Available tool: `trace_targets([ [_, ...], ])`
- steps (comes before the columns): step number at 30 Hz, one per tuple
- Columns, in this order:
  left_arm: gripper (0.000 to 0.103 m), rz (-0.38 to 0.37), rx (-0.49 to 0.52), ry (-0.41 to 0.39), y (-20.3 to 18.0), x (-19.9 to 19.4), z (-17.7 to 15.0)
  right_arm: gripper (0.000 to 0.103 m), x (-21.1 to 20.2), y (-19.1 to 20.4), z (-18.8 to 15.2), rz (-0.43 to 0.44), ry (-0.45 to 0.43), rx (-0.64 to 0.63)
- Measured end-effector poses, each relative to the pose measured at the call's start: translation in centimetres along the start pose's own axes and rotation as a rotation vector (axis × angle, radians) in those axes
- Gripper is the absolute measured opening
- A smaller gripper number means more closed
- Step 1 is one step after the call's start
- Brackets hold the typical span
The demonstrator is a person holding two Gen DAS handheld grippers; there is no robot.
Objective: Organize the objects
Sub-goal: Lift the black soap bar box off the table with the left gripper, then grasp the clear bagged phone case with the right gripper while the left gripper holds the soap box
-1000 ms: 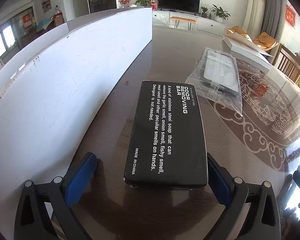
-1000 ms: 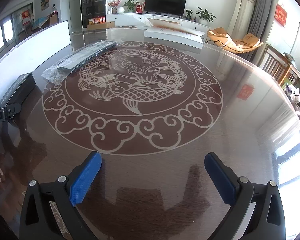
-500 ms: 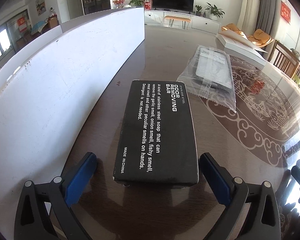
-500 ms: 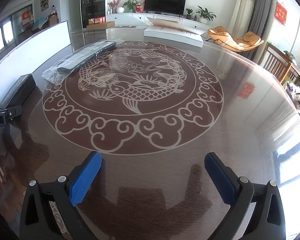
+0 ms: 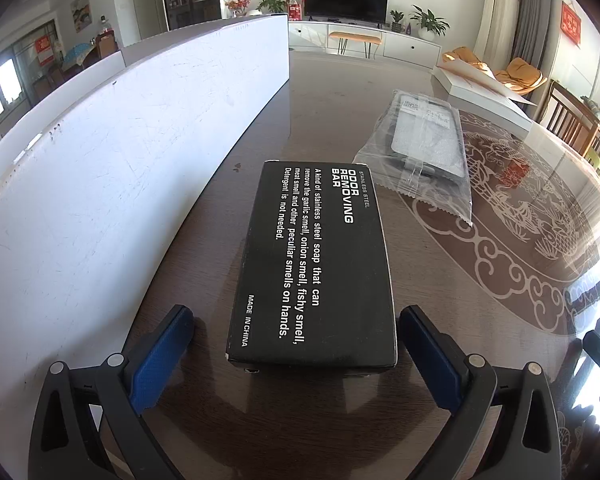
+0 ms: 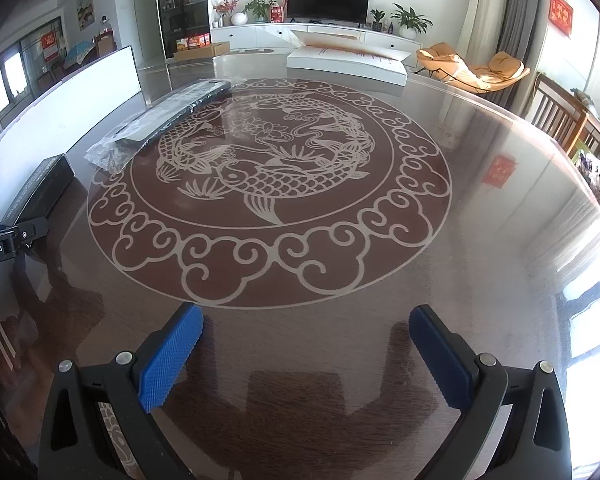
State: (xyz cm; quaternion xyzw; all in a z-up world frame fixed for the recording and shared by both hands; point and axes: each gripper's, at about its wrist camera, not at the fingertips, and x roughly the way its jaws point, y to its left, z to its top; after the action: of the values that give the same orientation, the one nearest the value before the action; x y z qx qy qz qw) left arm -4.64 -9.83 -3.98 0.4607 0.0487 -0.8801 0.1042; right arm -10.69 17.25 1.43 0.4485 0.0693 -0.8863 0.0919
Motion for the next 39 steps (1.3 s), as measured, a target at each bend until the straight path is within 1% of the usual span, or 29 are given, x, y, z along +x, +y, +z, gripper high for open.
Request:
trace_targets([
  [6, 0.103, 0.0, 0.0, 0.0, 0.0, 0.0, 0.0, 0.103, -0.2, 0.2, 0.1, -0.012, -0.009, -0.013],
  [9, 0.103, 0.0, 0.0, 0.0, 0.0, 0.0, 0.0, 0.103, -0.8, 1.2, 1.4, 0.023, -0.069, -0.063],
  [11, 0.103, 0.0, 0.0, 0.0, 0.0, 0.0, 0.0, 0.103, -0.5, 2.8, 3.8, 0.029, -0.068, -0.106],
  [15, 0.103, 0.0, 0.0, 0.0, 0.0, 0.1, 0.0, 0.103, 1.6, 6.9, 10.8, 0.135, -0.006, -0.102],
  [18, 0.103, 0.0, 0.0, 0.0, 0.0, 0.1, 0.0, 0.103, 3.7, 9.5, 15.5, 0.184, 0.024, -0.024],
  [20, 0.103, 0.0, 0.0, 0.0, 0.0, 0.1, 0.0, 0.103, 5.8, 10.7, 17.9, 0.213, 0.064, 0.048],
  [23, 0.103, 0.0, 0.0, 0.0, 0.0, 0.1, 0.0, 0.103, 9.1, 12.2, 20.2, 0.201, 0.126, 0.147],
  [26, 0.103, -0.001, -0.001, 0.0, 0.0, 0.1, 0.0, 0.103, 12.4, 13.2, 21.2, 0.14, 0.19, 0.211],
  [28, 0.103, -0.002, 0.0, 0.0, -0.1, 0.2, 0.2, 0.103, 13.8, 13.7, 21.3, 0.101, 0.203, 0.225],
  [29, 0.103, -0.003, 0.001, 0.0, -0.2, 0.3, 0.2, 0.103, 13.8, 14.2, 21.5, 0.088, 0.182, 0.209],
  [30, 0.103, -0.003, 0.002, 0.001, -0.2, 0.3, 0.3, 0.103, 14.0, 14.8, 21.6, 0.114, 0.179, 0.195],
  [31, 0.103, -0.004, 0.002, 0.001, -0.2, 0.3, 0.3, 0.103, 14.0, 15.5, 21.7, 0.111, 0.179, 0.162],
  [33, 0.103, -0.005, 0.001, 0.001, -0.3, 0.4, 0.4, 0.103, 14.3, 16.8, 21.5, 0.073, 0.19, 0.053],
  [34, 0.103, -0.005, 0.001, 0.001, -0.3, 0.4, 0.4, 0.101, 14.3, 17.2, 21.2, 0.056, 0.187, 0.0],
  [35, 0.103, -0.005, 0.001, 0.001, -0.3, 0.4, 0.4, 0.098, 14.0, 17.1, 20.9, 0.055, 0.169, -0.019],
  [36, 0.103, -0.005, 0.001, 0.001, -0.4, 0.4, 0.5, 0.088, 13.4, 16.6, 20.4, 0.056, 0.144, -0.016],
  [37, 0.103, -0.004, 0.001, 0.001, -0.4, 0.4, 0.5, 0.082, 12.9, 16.1, 20.1, 0.052, 0.128, -0.013],
  [39, 0.103, -0.004, 0.001, 0.001, -0.5, 0.5, 0.6, 0.079, 12.2, 14.8, 19.2, 0.049, 0.119, -0.01],
])
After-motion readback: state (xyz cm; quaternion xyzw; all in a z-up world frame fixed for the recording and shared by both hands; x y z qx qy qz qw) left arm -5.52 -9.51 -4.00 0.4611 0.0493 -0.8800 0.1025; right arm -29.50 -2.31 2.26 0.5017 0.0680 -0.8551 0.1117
